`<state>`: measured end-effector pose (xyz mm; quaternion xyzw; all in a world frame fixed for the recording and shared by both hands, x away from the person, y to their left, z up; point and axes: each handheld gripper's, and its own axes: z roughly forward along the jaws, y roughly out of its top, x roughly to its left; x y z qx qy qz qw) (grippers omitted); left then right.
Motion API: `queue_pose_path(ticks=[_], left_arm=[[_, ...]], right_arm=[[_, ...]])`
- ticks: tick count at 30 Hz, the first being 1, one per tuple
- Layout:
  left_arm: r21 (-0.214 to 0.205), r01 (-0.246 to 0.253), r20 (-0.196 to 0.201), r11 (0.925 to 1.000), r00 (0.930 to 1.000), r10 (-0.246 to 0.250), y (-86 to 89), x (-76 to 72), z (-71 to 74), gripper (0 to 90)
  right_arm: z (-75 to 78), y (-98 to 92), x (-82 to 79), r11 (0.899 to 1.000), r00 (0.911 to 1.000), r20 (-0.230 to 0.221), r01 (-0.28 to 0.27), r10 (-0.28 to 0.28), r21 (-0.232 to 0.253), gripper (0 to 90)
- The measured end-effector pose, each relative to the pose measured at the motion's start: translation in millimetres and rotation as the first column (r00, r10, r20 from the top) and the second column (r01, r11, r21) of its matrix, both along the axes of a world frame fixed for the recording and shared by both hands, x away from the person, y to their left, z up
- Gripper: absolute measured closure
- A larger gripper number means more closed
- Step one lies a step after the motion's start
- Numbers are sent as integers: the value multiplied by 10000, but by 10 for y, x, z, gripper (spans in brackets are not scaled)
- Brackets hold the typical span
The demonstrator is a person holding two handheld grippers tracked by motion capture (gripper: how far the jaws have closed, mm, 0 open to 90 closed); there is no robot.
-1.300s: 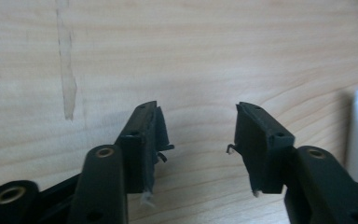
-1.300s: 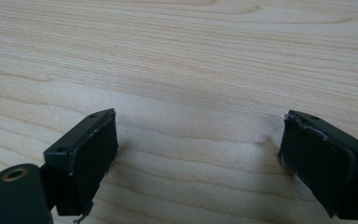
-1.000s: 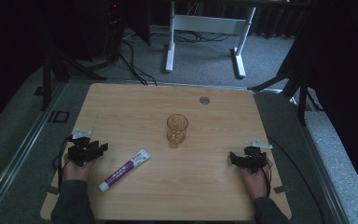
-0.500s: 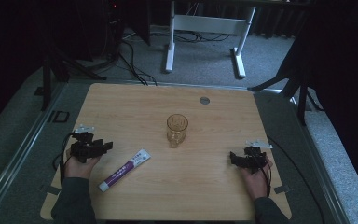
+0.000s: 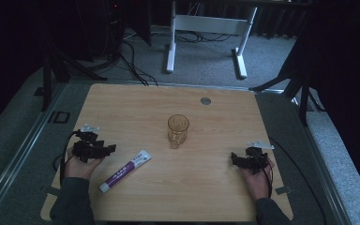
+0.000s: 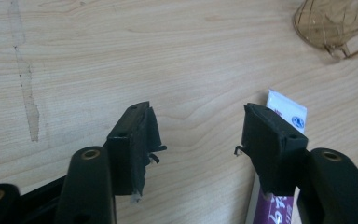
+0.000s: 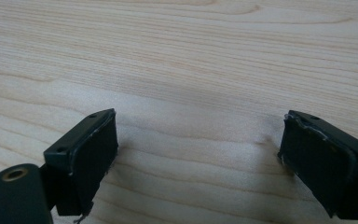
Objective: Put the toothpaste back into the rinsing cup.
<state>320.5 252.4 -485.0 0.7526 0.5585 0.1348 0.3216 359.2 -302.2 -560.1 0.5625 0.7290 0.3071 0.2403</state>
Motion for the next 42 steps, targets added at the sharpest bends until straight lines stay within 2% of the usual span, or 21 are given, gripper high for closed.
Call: queue_pose_path(ticks=[3,5,12,18,31,42], left_arm=[[207,105,-79,9997,9999,-104,-25,-11,16,443],[200,205,-151,9996,9997,-202,-38,-15,25,443],[481,365,-119,9982,9993,-359,-67,-34,75,451],[901,506,-216,9946,9986,-489,-105,-52,133,452],[1359,516,-172,9894,9986,-497,-189,-66,193,463],[1763,649,-344,9822,9976,-598,-216,-72,234,470]], right_arm=[[0,0,0,10000,10000,-2,2,-2,1,111],[0,0,0,10000,10000,-2,2,-2,3,111],[0,1,0,10000,10000,-4,7,-7,6,111],[0,1,0,10000,10000,-5,8,-8,6,111],[0,0,0,10000,10000,-4,5,-5,5,111],[0,0,0,10000,10000,-2,4,-4,1,111]])
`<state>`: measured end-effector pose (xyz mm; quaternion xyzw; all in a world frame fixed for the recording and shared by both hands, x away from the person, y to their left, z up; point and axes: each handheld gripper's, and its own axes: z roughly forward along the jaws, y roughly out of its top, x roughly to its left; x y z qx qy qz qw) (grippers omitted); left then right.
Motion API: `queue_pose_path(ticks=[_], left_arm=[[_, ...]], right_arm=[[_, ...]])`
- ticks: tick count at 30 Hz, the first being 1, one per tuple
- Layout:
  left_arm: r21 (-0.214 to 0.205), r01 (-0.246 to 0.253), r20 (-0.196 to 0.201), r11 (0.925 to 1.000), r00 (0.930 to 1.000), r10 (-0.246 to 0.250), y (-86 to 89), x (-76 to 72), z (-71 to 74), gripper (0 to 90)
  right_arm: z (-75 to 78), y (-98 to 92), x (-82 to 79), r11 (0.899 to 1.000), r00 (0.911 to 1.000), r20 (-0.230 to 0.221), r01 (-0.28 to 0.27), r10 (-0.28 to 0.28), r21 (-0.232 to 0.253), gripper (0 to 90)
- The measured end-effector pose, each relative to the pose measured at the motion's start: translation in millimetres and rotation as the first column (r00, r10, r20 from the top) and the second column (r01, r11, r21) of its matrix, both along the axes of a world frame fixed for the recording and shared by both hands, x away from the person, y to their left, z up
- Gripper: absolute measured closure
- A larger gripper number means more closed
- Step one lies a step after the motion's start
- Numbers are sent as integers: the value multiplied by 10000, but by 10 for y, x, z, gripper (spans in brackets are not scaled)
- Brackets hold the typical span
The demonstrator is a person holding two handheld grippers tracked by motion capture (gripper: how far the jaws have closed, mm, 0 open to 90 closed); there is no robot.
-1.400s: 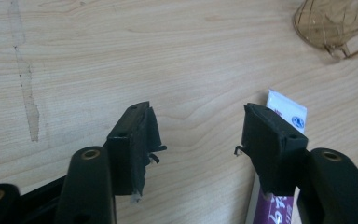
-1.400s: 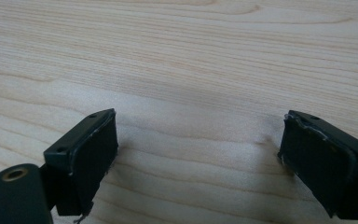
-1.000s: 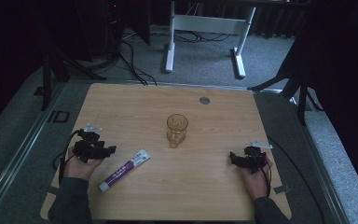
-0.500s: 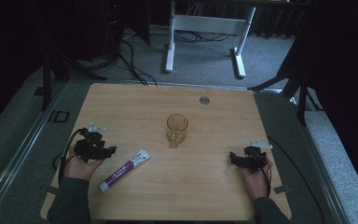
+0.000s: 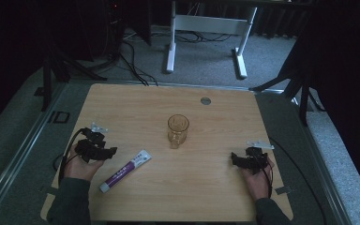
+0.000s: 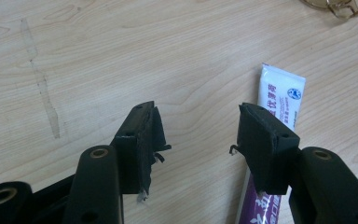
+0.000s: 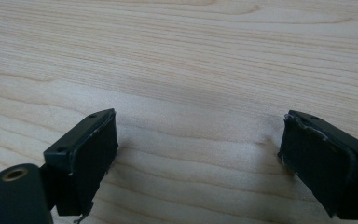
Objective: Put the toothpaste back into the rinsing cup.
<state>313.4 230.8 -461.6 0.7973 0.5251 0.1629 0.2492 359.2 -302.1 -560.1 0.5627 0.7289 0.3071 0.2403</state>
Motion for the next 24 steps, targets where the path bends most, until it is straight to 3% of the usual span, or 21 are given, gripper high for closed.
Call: queue_pose_path(ticks=[24], left_arm=[[406,624,-521,9972,9968,-603,-96,8,9,514]], right_arm=[[0,0,0,10000,10000,-2,3,-3,5,111]])
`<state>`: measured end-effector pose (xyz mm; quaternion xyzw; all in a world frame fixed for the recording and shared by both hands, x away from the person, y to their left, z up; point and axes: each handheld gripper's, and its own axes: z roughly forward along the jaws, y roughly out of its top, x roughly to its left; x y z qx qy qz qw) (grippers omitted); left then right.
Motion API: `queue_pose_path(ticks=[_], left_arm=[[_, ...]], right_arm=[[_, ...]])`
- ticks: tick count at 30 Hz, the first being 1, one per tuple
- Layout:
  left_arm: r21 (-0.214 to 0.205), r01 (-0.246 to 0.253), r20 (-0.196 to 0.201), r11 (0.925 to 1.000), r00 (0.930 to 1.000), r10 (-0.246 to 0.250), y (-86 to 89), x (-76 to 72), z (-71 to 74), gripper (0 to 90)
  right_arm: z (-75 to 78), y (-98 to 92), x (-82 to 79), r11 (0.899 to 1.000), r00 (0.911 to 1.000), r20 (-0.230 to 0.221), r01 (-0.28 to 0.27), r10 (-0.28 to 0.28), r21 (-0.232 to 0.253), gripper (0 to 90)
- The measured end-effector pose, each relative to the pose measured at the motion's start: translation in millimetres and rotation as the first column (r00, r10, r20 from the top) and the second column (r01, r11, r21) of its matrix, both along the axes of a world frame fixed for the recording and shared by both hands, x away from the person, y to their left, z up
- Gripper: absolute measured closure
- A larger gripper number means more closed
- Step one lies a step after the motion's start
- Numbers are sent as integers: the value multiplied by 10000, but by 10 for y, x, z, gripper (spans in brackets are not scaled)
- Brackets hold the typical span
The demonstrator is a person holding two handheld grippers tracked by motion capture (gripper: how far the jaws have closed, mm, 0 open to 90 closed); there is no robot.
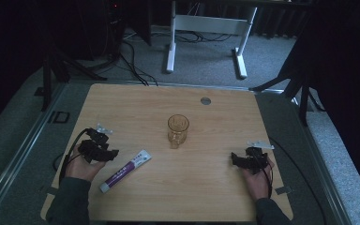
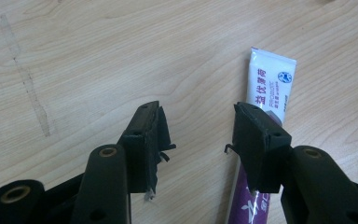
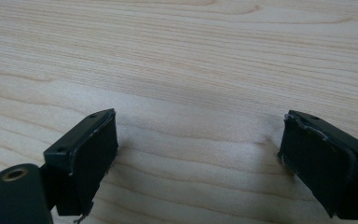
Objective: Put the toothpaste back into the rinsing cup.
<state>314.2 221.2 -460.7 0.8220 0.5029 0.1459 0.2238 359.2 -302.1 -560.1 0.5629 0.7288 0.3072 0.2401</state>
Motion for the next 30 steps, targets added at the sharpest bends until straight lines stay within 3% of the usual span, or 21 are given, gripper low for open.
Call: queue_pose_path(ticks=[30], left_arm=[[515,203,-421,9985,9989,-182,-100,12,22,509]], right_arm=[[0,0,0,10000,10000,2,-2,2,-4,111]])
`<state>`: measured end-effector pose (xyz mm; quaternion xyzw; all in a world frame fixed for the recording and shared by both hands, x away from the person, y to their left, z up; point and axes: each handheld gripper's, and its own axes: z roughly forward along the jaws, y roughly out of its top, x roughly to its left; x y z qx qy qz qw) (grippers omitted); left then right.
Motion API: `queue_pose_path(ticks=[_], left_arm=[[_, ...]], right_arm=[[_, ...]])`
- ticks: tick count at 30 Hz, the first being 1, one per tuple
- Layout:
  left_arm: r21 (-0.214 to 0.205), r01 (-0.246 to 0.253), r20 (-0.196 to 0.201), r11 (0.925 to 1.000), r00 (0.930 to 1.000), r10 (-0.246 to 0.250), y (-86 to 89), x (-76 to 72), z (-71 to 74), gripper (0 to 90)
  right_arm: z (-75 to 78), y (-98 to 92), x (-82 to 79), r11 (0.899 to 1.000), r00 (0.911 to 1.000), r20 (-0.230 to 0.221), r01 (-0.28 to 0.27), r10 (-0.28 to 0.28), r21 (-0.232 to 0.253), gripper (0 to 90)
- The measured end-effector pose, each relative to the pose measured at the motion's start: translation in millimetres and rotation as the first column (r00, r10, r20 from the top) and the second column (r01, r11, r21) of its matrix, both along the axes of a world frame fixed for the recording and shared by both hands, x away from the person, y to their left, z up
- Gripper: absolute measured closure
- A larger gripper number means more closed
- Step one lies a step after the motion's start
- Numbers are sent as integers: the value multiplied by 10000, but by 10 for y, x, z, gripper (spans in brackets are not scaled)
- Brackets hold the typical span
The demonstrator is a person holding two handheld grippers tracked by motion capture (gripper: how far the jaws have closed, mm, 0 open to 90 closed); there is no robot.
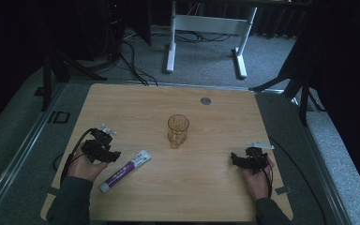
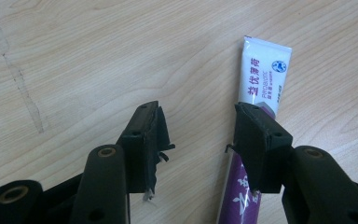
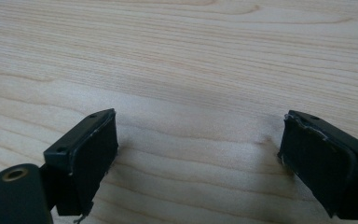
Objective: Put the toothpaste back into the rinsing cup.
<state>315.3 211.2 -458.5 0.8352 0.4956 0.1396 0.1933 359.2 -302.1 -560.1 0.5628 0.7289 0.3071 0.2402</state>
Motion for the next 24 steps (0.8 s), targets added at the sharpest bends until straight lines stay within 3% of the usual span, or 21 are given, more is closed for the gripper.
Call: queue_pose_path(ticks=[24], left_arm=[[118,190,-608,9997,9980,-182,-67,27,-8,514]], right_arm=[[0,0,0,10000,10000,-4,3,-3,3,110]])
